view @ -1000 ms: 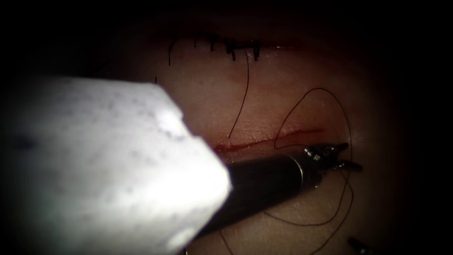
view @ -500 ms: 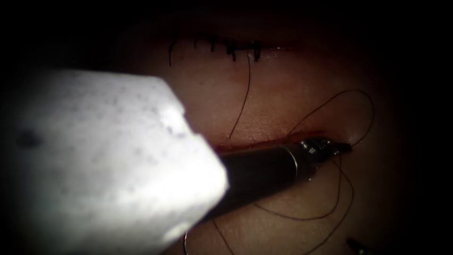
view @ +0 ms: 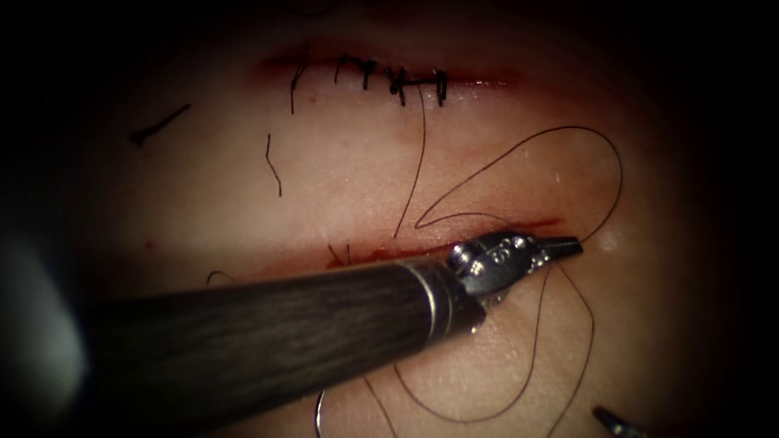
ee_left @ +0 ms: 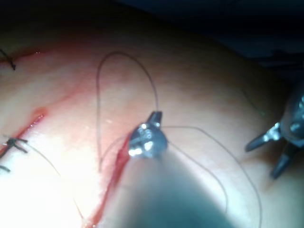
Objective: Wound Closure
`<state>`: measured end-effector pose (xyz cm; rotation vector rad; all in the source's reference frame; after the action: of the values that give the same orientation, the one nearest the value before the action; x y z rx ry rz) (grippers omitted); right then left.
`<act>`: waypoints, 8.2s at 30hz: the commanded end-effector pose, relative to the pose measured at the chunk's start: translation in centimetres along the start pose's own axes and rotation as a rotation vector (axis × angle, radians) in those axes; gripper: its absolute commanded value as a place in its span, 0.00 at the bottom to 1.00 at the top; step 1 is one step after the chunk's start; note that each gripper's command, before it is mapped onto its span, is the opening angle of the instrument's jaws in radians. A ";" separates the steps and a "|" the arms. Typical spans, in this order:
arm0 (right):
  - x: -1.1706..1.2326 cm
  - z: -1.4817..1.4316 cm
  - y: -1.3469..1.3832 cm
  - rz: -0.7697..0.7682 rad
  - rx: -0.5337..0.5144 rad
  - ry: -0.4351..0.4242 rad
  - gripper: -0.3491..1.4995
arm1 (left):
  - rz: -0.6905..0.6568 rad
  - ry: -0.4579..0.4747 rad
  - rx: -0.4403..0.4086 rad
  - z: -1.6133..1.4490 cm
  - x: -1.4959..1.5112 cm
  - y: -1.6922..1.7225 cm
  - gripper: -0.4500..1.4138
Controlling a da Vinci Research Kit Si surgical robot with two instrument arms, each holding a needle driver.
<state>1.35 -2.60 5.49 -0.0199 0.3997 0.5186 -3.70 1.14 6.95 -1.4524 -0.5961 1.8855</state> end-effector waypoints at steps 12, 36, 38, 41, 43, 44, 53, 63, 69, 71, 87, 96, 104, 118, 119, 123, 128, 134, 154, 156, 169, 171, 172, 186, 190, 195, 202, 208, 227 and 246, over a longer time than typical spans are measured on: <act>0.23 -0.02 0.30 0.009 0.025 0.162 0.90 | 0.027 0.037 -0.094 -1.00 0.49 0.23 0.00; 0.82 1.03 0.81 -0.005 0.016 0.313 0.88 | 0.030 0.069 -0.115 -1.80 0.62 0.42 0.00; 0.92 1.13 0.76 -0.007 0.009 0.349 0.88 | 0.041 0.082 -0.120 -1.83 0.69 0.45 0.00; 1.11 1.30 0.66 -0.021 0.044 0.429 0.87 | 0.060 0.122 -0.154 -1.83 0.81 0.47 0.00; 1.25 1.42 0.54 -0.038 0.070 0.460 0.86 | 0.078 0.152 -0.181 -1.82 0.88 0.47 0.00; 1.31 1.47 0.49 -0.042 0.086 0.476 0.86 | 0.087 0.175 -0.201 -1.82 0.93 0.46 0.00; 1.70 1.89 -0.05 -0.065 0.234 0.566 0.84 | 0.108 0.336 -0.395 -1.95 1.09 0.29 0.00; 1.86 1.89 -0.19 -0.067 0.234 0.574 0.84 | 0.113 0.365 -0.424 -1.98 1.03 0.15 0.00; 1.92 1.91 -0.27 -0.078 0.254 0.598 0.84 | 0.110 0.361 -0.405 -2.02 0.99 -0.01 0.00; 1.92 1.90 -0.32 -0.075 0.257 0.599 0.84 | 0.109 0.359 -0.394 -2.03 0.98 -0.08 0.00; 1.89 1.85 -0.48 0.023 0.408 0.732 0.84 | 0.172 0.368 -0.280 -1.80 0.73 -0.76 0.00; 1.90 1.76 -0.50 0.091 0.537 0.863 0.84 | 0.227 0.366 -0.250 -1.58 0.50 -0.94 0.00; 1.82 1.55 -0.44 0.174 0.565 0.970 0.83 | 0.272 0.350 -0.226 -1.57 0.06 -1.32 0.00; 1.60 1.23 0.02 0.370 0.485 1.157 0.83 | 0.268 0.364 -0.220 -1.62 -0.13 -1.41 0.00; 1.58 1.23 0.03 0.377 0.480 1.155 0.83 | 0.262 0.364 -0.221 -1.63 -0.13 -1.40 0.00; 1.50 1.25 0.09 0.408 0.467 1.148 0.83 | 0.264 0.362 -0.221 -1.66 -0.17 -1.36 0.00; 1.45 1.25 0.21 0.447 0.442 1.143 0.83 | 0.254 0.363 -0.223 -1.68 -0.27 -1.32 0.00; 1.43 1.22 0.32 0.474 0.442 1.148 0.83 | 0.254 0.363 -0.225 -1.73 -0.42 -1.25 0.00; 1.40 1.25 0.48 0.511 0.389 1.137 0.83 | 0.205 0.383 -0.265 -2.09 -0.76 -0.60 0.00; 1.41 1.25 0.48 0.509 0.387 1.137 0.83 | 0.203 0.386 -0.272 -2.10 -0.74 -0.49 0.00; 1.42 1.25 0.49 0.493 0.380 1.133 0.83 | 0.176 0.391 -0.348 -2.13 -0.59 0.17 0.00; 1.43 1.25 0.49 0.491 0.379 1.133 0.83 | 0.177 0.391 -0.353 -2.15 -0.60 0.22 0.00; 1.43 1.25 0.49 0.491 0.379 1.133 0.83 | 0.176 0.391 -0.355 -2.16 -0.60 0.23 0.00; 1.65 1.34 0.45 0.489 0.318 1.128 0.83 | 0.176 0.386 -0.375 -1.99 -0.78 0.34 0.00; 1.76 1.47 0.43 0.485 0.233 1.033 0.83 | 0.186 0.371 -0.381 -1.88 -0.84 0.40 0.00; 1.83 1.64 0.47 0.425 0.153 0.925 0.84 | 0.181 0.368 -0.389 -1.84 -0.75 0.43 0.00; 1.78 1.86 0.47 0.327 0.139 0.801 0.84 | 0.165 0.364 -0.396 -1.92 -0.57 0.47 0.00; 1.64 2.08 0.35 0.233 0.180 0.662 0.84 | 0.161 0.349 -0.403 -2.00 -0.38 0.49 0.00; 1.37 2.17 -0.02 0.108 0.318 0.550 0.84 | 0.180 0.324 -0.347 -2.22 0.37 -0.01 0.00; 1.11 1.43 0.12 0.152 0.294 0.646 0.88 | 0.177 0.273 -0.241 -2.86 0.12 -0.65 0.00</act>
<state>2.66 -1.70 6.33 0.1271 1.1250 0.5880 -0.72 1.56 6.48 -1.9330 -0.5900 1.7506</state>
